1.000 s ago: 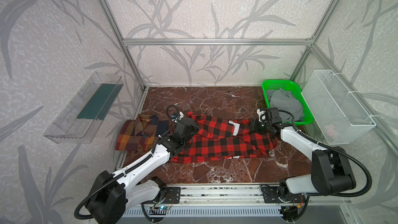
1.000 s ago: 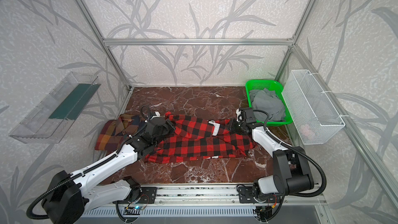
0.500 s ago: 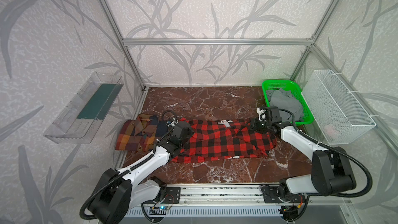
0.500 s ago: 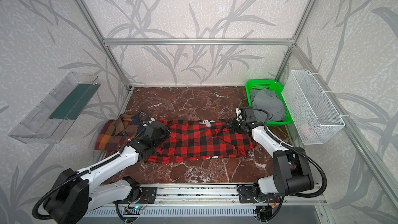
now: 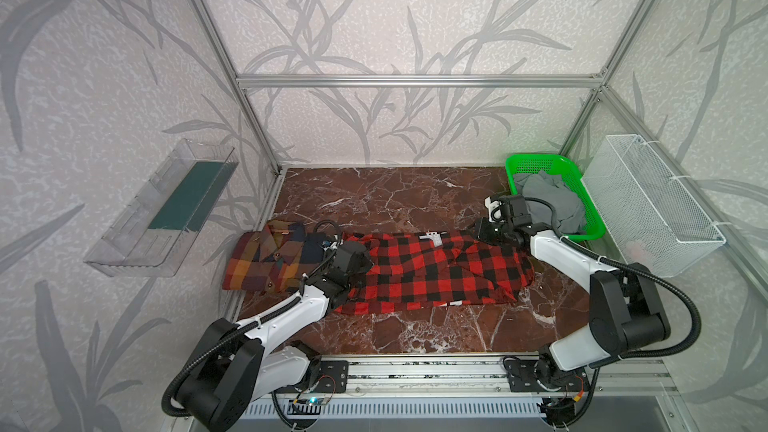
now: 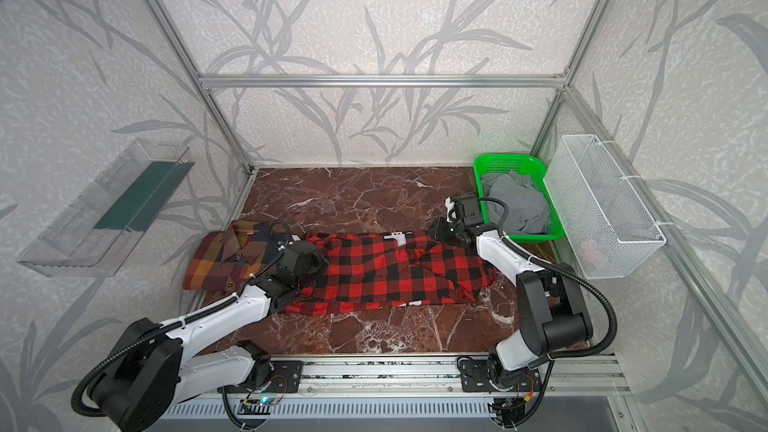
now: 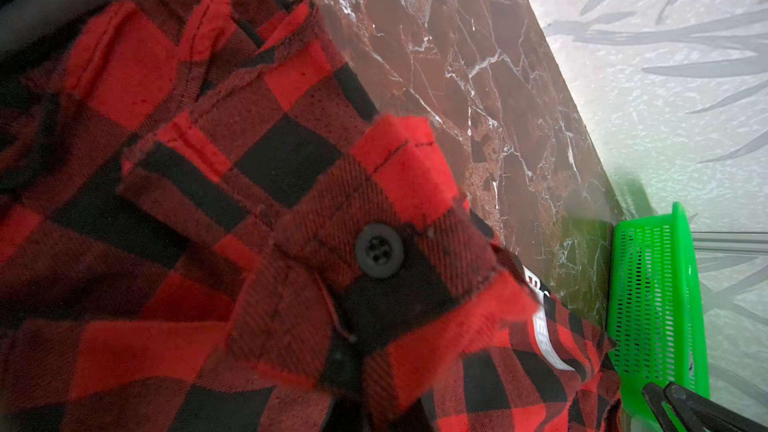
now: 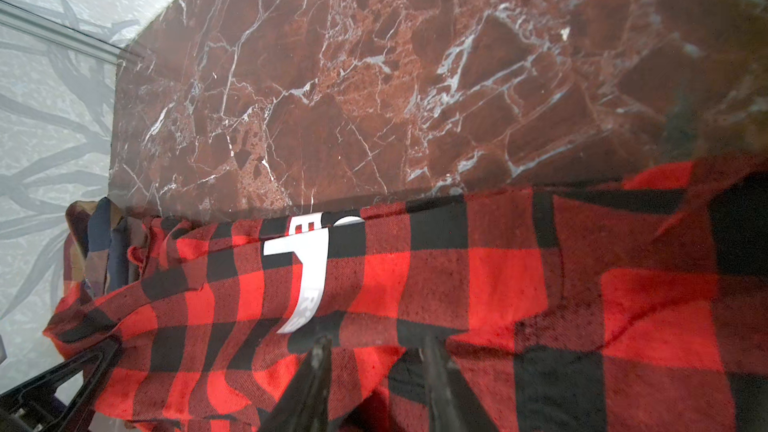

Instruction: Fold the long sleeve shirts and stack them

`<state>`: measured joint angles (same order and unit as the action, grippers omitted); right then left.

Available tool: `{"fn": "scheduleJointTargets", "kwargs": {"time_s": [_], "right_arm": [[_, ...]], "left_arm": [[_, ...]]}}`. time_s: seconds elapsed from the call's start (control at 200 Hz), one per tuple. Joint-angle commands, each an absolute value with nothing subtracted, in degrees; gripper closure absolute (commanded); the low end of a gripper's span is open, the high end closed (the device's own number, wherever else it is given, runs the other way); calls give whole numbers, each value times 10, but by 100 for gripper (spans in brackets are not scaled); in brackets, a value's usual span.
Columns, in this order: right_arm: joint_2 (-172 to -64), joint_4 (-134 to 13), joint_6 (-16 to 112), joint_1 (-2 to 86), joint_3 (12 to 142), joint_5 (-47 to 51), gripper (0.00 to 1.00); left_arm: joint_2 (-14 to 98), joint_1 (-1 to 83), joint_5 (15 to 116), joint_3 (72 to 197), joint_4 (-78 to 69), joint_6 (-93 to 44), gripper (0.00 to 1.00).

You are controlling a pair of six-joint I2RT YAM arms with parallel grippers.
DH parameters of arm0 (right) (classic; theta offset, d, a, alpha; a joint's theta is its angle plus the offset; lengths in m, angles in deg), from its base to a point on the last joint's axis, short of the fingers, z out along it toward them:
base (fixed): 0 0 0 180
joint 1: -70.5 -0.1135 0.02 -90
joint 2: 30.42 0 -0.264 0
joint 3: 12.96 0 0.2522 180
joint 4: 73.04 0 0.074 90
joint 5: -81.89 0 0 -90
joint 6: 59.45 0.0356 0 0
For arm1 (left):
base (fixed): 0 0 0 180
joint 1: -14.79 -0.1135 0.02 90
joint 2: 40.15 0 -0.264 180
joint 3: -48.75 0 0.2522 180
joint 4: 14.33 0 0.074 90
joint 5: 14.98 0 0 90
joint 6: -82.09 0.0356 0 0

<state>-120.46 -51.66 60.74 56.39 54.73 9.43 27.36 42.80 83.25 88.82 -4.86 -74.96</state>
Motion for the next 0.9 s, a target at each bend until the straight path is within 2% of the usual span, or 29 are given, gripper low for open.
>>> {"fn": "scheduleJointTargets", "kwargs": {"time_s": [0.0,0.055,0.15,0.425,0.585,0.665,0.79,0.86,0.895], "right_arm": [[-1243,-542,608,566,566,46,67],[-1263,-536,614,571,574,41,73],[-1286,-538,628,575,574,34,76],[-1330,-557,652,578,526,30,76],[-1263,-526,641,570,525,18,74],[-1222,-491,622,553,542,6,70],[-1184,-442,589,500,577,2,59],[-1171,-440,588,463,585,5,56],[-1165,-455,590,441,583,16,54]], "left_arm": [[280,426,826,886,-53,-738,100],[280,426,828,887,-46,-731,100],[274,426,836,882,-38,-723,100],[273,426,848,863,-44,-704,100],[263,422,854,880,-34,-682,88],[239,421,875,902,-5,-663,77],[206,418,920,950,67,-627,49],[191,415,944,973,102,-607,29],[186,415,956,986,125,-599,25]]}}
